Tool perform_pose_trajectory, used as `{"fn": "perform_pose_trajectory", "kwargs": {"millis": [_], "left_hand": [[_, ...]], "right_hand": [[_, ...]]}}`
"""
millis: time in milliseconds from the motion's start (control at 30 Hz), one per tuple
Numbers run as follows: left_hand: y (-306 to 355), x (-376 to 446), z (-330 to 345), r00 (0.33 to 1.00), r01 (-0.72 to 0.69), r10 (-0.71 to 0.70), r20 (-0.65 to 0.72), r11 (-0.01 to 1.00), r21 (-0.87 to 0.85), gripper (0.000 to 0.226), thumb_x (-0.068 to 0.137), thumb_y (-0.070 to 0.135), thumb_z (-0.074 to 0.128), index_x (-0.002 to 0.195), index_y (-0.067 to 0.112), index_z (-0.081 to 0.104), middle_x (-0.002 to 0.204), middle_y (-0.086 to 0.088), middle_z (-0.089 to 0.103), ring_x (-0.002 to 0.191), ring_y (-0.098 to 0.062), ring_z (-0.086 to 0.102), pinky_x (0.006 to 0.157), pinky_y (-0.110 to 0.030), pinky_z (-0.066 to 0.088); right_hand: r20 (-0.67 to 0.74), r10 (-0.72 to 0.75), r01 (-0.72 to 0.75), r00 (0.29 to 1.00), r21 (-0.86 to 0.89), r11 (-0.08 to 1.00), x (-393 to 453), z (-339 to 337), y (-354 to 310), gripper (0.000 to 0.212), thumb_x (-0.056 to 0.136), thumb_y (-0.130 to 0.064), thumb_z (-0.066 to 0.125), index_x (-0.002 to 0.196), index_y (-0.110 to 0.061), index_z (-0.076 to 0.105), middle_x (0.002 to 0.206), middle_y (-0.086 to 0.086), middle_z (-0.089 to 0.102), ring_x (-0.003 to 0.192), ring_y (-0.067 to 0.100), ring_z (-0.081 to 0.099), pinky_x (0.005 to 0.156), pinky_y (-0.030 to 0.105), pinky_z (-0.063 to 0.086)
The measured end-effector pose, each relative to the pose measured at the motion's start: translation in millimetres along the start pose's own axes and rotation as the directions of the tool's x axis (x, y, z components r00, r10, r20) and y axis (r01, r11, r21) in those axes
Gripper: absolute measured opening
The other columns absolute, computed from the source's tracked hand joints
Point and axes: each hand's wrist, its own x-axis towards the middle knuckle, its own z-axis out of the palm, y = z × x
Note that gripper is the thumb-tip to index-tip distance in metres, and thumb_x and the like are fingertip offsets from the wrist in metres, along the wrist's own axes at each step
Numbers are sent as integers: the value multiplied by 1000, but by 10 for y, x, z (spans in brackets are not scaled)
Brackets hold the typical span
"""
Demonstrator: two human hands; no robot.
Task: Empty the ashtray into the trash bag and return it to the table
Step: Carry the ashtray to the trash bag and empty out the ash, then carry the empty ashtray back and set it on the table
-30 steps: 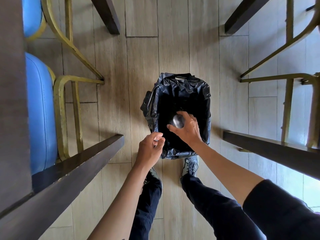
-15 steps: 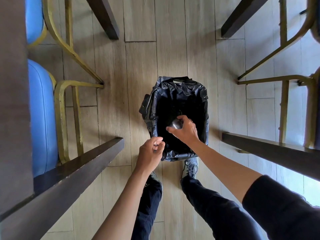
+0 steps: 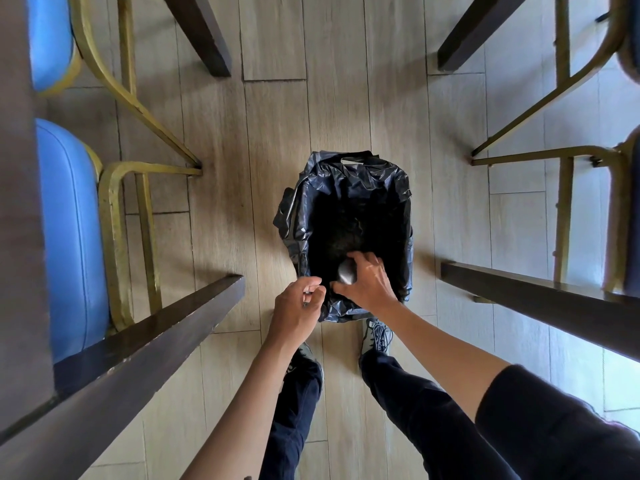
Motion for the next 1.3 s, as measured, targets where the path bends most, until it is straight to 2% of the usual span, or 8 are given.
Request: {"fn": "perform_pose_trajectory", "kwargs": {"millis": [167, 667, 800, 900, 1000, 1067, 1200, 1300], "left_hand": [[53, 8, -2, 1000, 5, -5, 0, 1000, 0, 34, 100, 25, 53, 130, 14, 62, 129, -3, 65, 99, -3, 55, 68, 8, 38], [85, -61, -3, 1000, 27, -27, -5, 1000, -8, 32, 100, 24, 54, 129, 15, 63, 127, -1, 65, 99, -4, 55, 69, 2, 39], [162, -132, -13, 1000, 29, -29, -4, 1000, -4, 33, 100, 23, 53, 130, 13, 62, 128, -3, 65, 101, -4, 54, 70, 2, 36], [263, -210, -64, 1000, 17, -17, 0, 1000, -5, 33, 100, 22, 53, 131, 12, 62, 128, -5, 65, 101, -4, 54, 68, 2, 39], [393, -331, -143, 1000, 14, -14, -15, 1000, -14, 33, 101, 21, 52, 130, 11, 62, 129, -5, 65, 103, -4, 55, 71, 0, 38], [495, -432, -198, 1000, 13, -13, -27, 1000, -12, 31, 101, 21, 53, 128, 11, 64, 128, -5, 66, 102, -5, 55, 72, -1, 38], [803, -719, -318, 999, 1, -2, -35, 1000, -23, 32, 101, 22, 53, 129, 11, 63, 126, -2, 66, 101, -5, 55, 69, 3, 41], [1130, -977, -439, 999, -19, 18, -34, 999, -43, 34, 101, 25, 52, 131, 12, 62, 119, 6, 64, 104, -9, 60, 75, -3, 44]], "right_hand": [[71, -4, 10, 997, -89, 996, -2, 0, 0, 83, 68, -48, 83, 136, -14, 48, 131, 11, 54, 123, 32, 49, 102, 44, 48], [42, 52, -48, 998, -91, 995, -109, 48, 79, 85, 69, -53, 78, 134, -16, 38, 131, 10, 55, 123, 32, 51, 99, 48, 47], [14, 59, -58, 998, -8, 998, -136, -37, 13, 86, 64, -55, 76, 133, -18, 41, 129, 7, 56, 120, 30, 51, 101, 49, 47], [-32, 92, -84, 995, 203, 976, -191, -174, -51, 78, 62, -58, 77, 126, -22, 52, 116, -1, 61, 107, 20, 56, 91, 37, 51], [41, 202, -184, 979, 607, 773, -314, -413, -155, 50, 69, -51, 83, 109, -25, 68, 102, -5, 70, 96, 16, 66, 79, 25, 50], [136, 230, -246, 964, 787, 565, -439, -636, -246, 36, 70, -52, 80, 97, -28, 74, 99, 2, 72, 94, 22, 67, 78, 34, 51], [269, 190, -312, 944, 916, 252, -825, -1156, -392, 27, 86, -48, 69, 101, -26, 73, 104, 7, 72, 96, 27, 68, 88, 46, 54], [281, 154, -303, 947, 943, 138, -1179, -1525, -495, 43, 87, -50, 69, 118, -22, 67, 121, 12, 67, 109, 31, 65, 92, 49, 56]]}}
